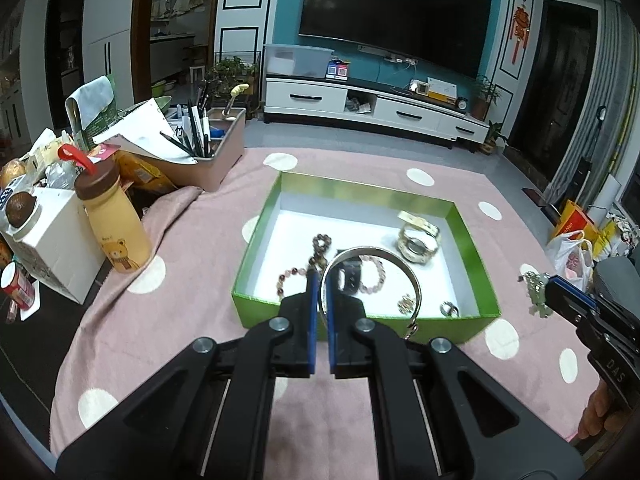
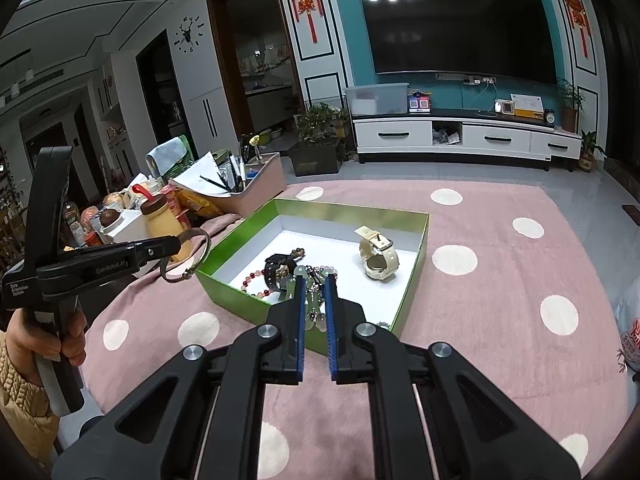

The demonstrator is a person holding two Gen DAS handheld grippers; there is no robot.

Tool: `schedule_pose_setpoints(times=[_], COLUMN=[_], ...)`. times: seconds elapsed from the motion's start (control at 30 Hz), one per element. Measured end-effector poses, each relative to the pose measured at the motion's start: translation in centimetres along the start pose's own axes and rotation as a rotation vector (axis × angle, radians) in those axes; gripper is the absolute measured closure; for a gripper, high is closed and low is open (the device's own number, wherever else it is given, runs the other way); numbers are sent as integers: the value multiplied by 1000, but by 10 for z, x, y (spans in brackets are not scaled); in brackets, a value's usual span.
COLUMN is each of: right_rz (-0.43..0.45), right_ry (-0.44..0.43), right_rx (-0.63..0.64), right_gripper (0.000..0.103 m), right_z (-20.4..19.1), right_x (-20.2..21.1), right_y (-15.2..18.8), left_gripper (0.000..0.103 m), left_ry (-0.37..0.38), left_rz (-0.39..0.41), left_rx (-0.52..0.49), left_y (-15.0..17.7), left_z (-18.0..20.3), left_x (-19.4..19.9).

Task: Organize jewelry
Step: 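Lower the bangle and jade pendant into the green box and open both grippers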

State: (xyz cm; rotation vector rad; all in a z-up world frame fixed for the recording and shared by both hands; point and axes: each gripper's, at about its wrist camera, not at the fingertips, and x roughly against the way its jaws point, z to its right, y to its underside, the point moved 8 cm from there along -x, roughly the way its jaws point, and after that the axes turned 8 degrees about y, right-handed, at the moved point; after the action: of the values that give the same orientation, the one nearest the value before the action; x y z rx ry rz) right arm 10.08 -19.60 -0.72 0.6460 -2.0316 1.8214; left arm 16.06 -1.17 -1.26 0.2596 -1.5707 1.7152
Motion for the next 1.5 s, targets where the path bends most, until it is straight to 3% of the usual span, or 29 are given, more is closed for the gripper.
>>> schedule_pose_setpoints(times=[0.4, 0.73, 1.5], right_rz=[-51, -122, -212], right_ry=[11, 16, 37], right_rx=[-13, -31, -27], right_gripper=[94, 94, 94], right_z=[9, 12, 9], right_x=[-48, -94, -138], right_y=[-10, -10, -3], left_gripper=[100, 100, 99], left_ry=[-73, -89, -99], left_rz=[-30, -75, -139], left_rx=[-54, -84, -95], left_y=[-33, -37, -32], left_z=[-20, -23, -33], left_x=[-56, -100, -141])
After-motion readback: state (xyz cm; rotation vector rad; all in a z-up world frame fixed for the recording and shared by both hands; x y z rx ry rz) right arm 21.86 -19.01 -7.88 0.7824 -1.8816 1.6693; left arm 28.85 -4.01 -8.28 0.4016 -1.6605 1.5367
